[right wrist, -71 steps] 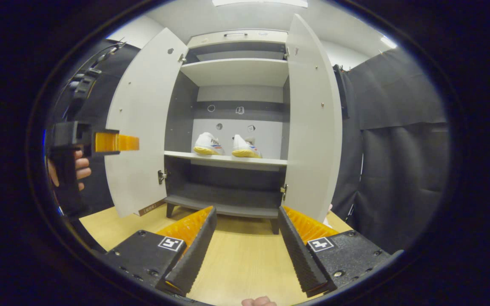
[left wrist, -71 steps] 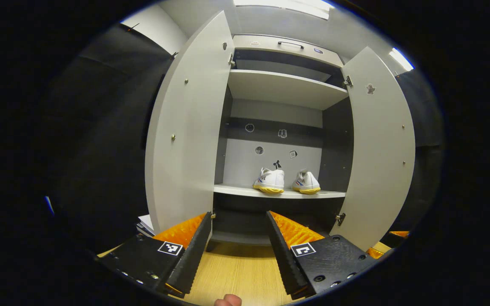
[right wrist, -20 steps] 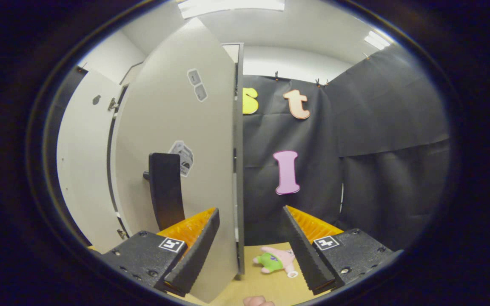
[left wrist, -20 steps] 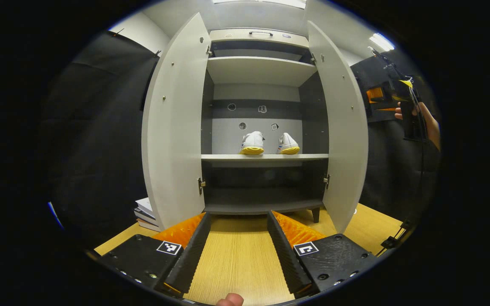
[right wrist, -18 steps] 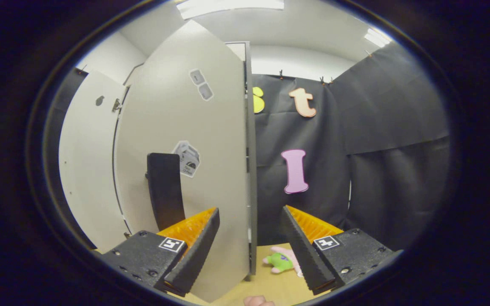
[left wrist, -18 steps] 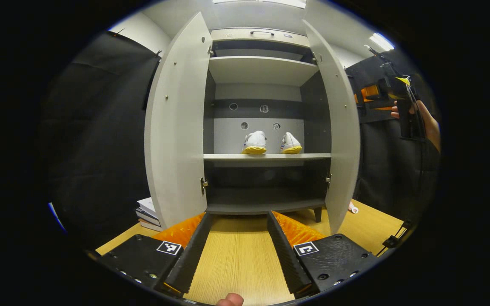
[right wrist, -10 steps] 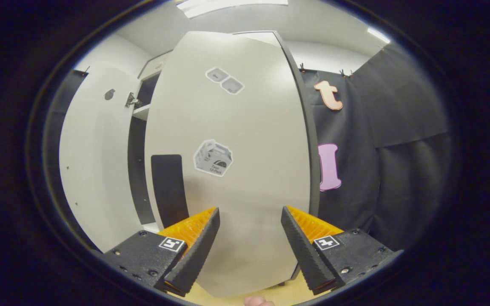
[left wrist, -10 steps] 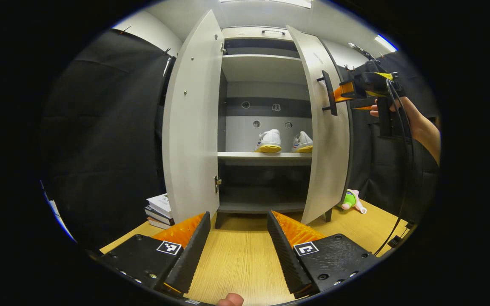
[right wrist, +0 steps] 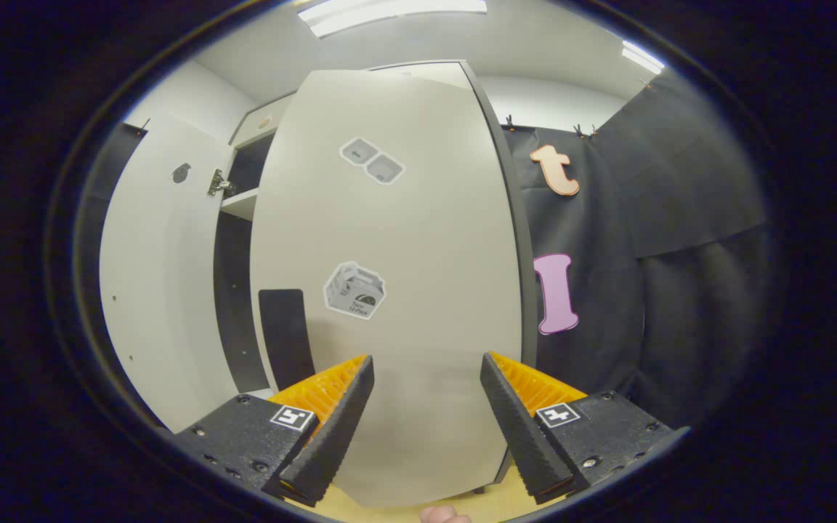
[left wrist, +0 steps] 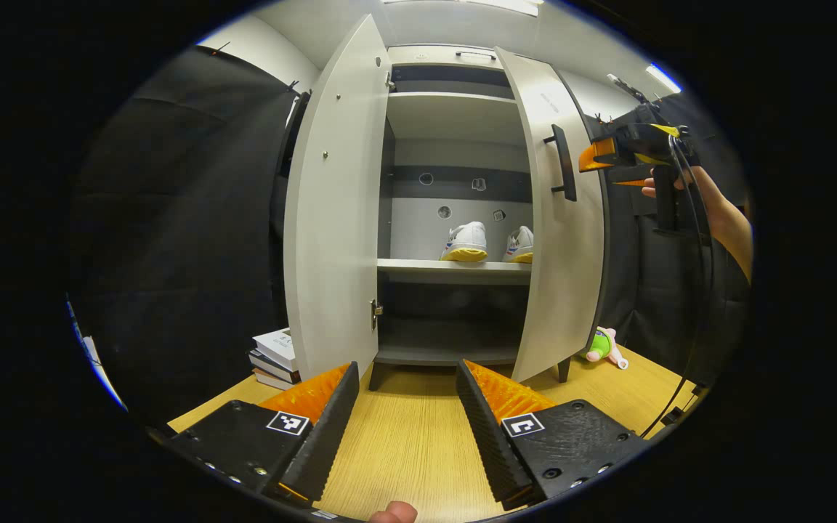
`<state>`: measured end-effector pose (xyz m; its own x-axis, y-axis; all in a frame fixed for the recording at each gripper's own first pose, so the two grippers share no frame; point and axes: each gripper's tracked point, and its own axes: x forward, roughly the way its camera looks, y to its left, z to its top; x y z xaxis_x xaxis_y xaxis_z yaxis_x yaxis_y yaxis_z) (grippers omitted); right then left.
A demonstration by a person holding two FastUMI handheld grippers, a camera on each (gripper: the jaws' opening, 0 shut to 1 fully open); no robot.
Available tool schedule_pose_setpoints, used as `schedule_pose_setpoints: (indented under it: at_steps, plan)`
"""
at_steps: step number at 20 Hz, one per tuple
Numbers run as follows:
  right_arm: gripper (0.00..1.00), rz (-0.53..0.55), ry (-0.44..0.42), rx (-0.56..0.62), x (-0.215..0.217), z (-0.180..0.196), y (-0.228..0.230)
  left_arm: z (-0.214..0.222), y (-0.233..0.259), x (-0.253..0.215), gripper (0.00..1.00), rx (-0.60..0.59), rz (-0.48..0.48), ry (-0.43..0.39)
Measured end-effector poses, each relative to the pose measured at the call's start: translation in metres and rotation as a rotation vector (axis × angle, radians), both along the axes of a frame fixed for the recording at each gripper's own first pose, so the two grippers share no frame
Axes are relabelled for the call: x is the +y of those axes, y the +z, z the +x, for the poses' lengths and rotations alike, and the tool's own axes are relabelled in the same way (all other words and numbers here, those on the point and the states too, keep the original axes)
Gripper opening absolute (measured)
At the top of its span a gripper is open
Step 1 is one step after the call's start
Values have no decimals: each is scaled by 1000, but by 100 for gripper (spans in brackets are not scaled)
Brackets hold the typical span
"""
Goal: Grab one shoe with the right hand and put it into the shoe cabinet, grab the other shoe with the left hand and put it into the shoe cabinet; then close the right door with the right hand and the left door with the left hand.
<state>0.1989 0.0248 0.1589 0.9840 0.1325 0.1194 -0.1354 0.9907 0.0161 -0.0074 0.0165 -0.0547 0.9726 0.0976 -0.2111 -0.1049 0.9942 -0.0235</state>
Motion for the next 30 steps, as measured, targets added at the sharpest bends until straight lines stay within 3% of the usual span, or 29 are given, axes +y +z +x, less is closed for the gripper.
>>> schedule_pose_setpoints:
  at_steps: [7, 11, 12, 14, 15, 16, 17, 19, 24, 25, 26, 30]
  plan:
    - [96, -24, -5, -35, -9, -63, -7, 0, 4, -13, 81, -11, 0, -34]
    - [97, -75, -22, -45, -7, -100, -42, 0, 6, -20, 81, -15, -5, -50]
    - [93, -84, -22, -40, -4, -108, -53, 0, 6, -21, 81, -15, -6, -54]
    - [98, -94, -19, -34, 1, -124, -71, 0, 7, -26, 81, -15, -8, -61]
    - [94, -102, -17, -28, 5, -132, -80, 1, 8, -28, 81, -15, -16, -66]
    - [98, -115, -16, -30, 8, -140, -88, 1, 10, -32, 81, -19, -25, -70]
    - [94, -126, -26, -35, 10, -148, -95, 2, 12, -35, 81, -24, -30, -75]
    - [98, -133, -30, -43, 15, -164, -109, 3, 15, -39, 81, -32, -26, -86]
    - [98, -140, -55, -13, 19, -190, -146, 3, 19, -49, 81, -36, -41, -113]
    - [94, -143, -59, 1, 19, -193, -155, 1, 20, -50, 81, -36, -47, -112]
    - [98, -141, -62, 19, 17, -195, -167, 0, 22, -49, 81, -37, -48, -107]
    - [98, -149, -96, 89, 7, -189, -220, -1, 25, -46, 81, -44, -47, -104]
